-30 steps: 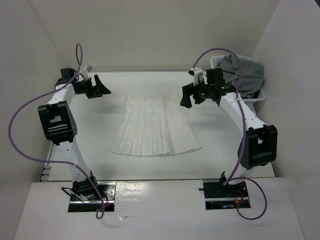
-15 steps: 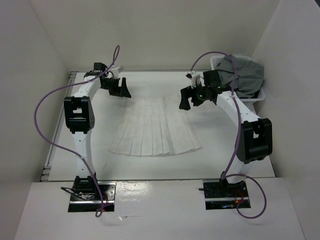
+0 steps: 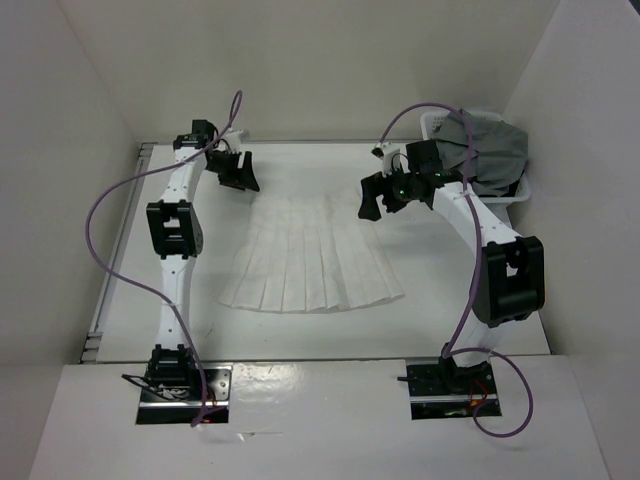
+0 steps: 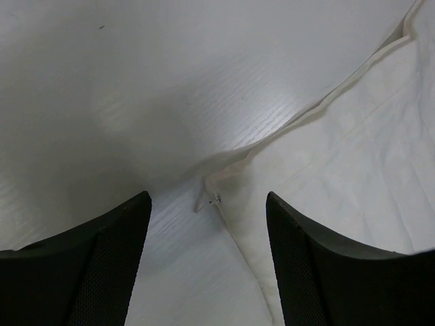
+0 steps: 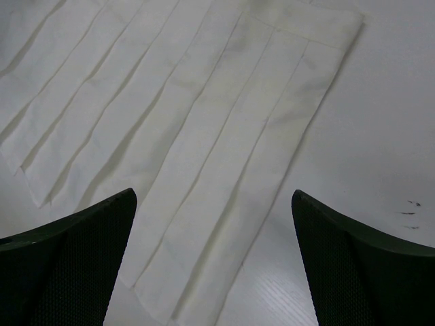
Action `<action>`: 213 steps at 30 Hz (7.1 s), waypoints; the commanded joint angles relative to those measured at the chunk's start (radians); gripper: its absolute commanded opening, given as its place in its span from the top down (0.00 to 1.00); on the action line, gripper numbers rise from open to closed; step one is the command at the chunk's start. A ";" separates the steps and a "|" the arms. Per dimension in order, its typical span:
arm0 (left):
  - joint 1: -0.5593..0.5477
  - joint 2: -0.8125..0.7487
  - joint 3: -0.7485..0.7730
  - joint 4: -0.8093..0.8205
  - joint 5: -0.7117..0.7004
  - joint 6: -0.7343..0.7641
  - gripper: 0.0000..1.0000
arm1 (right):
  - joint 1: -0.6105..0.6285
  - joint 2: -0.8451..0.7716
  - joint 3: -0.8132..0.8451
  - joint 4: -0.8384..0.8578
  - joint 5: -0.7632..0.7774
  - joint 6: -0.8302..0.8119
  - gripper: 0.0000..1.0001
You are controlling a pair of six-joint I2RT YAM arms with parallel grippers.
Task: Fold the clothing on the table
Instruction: Flatten the skirt out, then fold the skirt
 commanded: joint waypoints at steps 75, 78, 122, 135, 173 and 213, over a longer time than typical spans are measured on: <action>-0.008 0.220 0.366 -0.301 0.000 0.032 1.00 | -0.070 0.629 0.581 -0.030 -0.085 -0.024 0.16; -0.008 0.220 0.366 -0.301 0.009 0.032 1.00 | -0.079 0.698 0.650 -0.071 -0.103 -0.024 0.17; -0.054 0.230 0.375 -0.301 -0.020 0.041 1.00 | -0.070 1.008 1.050 -0.315 -0.237 -0.024 0.52; -0.054 0.239 0.375 -0.301 -0.020 0.041 1.00 | -0.070 1.008 1.038 -0.335 -0.185 -0.024 0.51; -0.054 0.210 0.375 -0.301 -0.030 0.041 1.00 | -0.061 0.972 0.980 -0.338 -0.114 -0.004 1.00; -0.035 -0.163 0.374 -0.172 -0.308 -0.171 1.00 | -0.029 0.989 1.713 -0.665 0.111 0.037 1.00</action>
